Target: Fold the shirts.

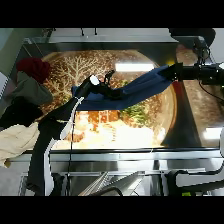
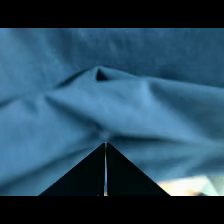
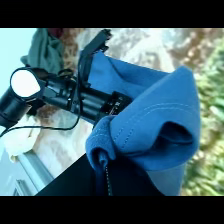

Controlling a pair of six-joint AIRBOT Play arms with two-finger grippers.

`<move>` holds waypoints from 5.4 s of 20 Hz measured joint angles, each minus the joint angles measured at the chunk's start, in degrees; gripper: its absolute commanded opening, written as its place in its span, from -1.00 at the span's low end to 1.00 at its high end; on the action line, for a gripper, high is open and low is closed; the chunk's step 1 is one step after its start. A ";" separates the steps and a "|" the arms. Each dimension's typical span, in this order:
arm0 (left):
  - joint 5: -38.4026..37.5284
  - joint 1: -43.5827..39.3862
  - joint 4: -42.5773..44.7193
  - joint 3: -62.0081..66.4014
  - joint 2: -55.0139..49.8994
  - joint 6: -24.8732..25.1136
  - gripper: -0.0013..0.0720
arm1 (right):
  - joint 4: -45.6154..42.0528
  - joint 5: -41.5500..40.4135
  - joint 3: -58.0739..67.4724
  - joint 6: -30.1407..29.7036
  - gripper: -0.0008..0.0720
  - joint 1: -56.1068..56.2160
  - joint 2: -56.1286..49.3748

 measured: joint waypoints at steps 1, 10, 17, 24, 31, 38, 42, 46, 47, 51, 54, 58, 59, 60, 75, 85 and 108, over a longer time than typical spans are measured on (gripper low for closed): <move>-1.66 1.27 -0.85 0.00 1.68 0.81 -0.94 | 0.26 -0.02 0.02 0.04 -0.91 0.81 0.31; -17.90 26.16 -3.58 0.07 31.02 4.28 -0.93 | 4.31 -26.62 0.04 -3.10 -0.91 28.15 -2.25; -26.10 36.57 -3.65 -0.68 39.76 5.25 -0.93 | 19.10 -60.57 8.61 -17.79 0.79 53.70 -22.95; -27.89 38.18 -3.69 -6.54 40.65 7.30 -0.93 | 19.28 -52.76 19.54 -19.06 0.35 51.80 -28.44; -29.31 38.42 -3.76 -10.14 40.74 7.91 -0.93 | -11.58 -23.67 20.35 10.99 0.92 33.75 -20.72; -30.18 38.42 -3.76 -10.82 40.74 8.37 -0.93 | -29.35 -10.62 17.49 25.79 0.94 25.90 -25.22; -30.56 38.42 -3.74 -10.86 40.74 8.79 -0.93 | -25.20 -11.26 17.16 25.66 0.93 27.96 -29.86; -30.67 38.42 -3.74 -10.88 40.74 9.22 -0.93 | -23.02 -14.40 17.46 25.03 -0.23 31.21 -31.85; -30.73 38.42 -3.72 -10.88 40.74 9.22 -0.93 | -23.19 -14.78 17.77 25.03 -0.49 31.87 -32.28; -30.95 38.42 -3.72 -10.88 40.74 9.40 -0.93 | -22.82 -14.86 21.05 25.33 -0.91 32.72 -31.69; -31.71 38.42 -3.74 -10.88 40.74 9.40 -0.93 | -27.54 -13.77 23.04 28.65 -0.91 31.41 -27.91; -33.07 38.38 -3.74 -10.88 40.74 9.40 -0.93 | -38.03 -8.37 23.74 33.94 -0.92 23.23 -21.20; -33.22 38.36 -3.74 -10.88 40.74 9.40 -0.93 | -40.02 -6.95 23.41 34.91 -0.92 20.04 -19.39; -33.44 38.32 -3.74 -10.88 40.74 9.40 -0.93 | -41.70 -6.01 22.62 35.39 -0.92 16.83 -17.44; -34.16 31.61 -3.74 -10.88 40.74 9.38 -0.93 | -52.72 -20.02 -41.31 39.06 -0.91 -35.54 24.39; -33.86 24.41 -3.74 -10.88 40.74 9.38 -0.93 | -54.73 -17.22 -47.71 33.64 0.94 -43.25 29.77; -21.27 42.80 -3.63 -72.74 83.32 11.41 -0.93 | -28.22 -3.45 -43.23 24.15 -0.91 -8.81 45.70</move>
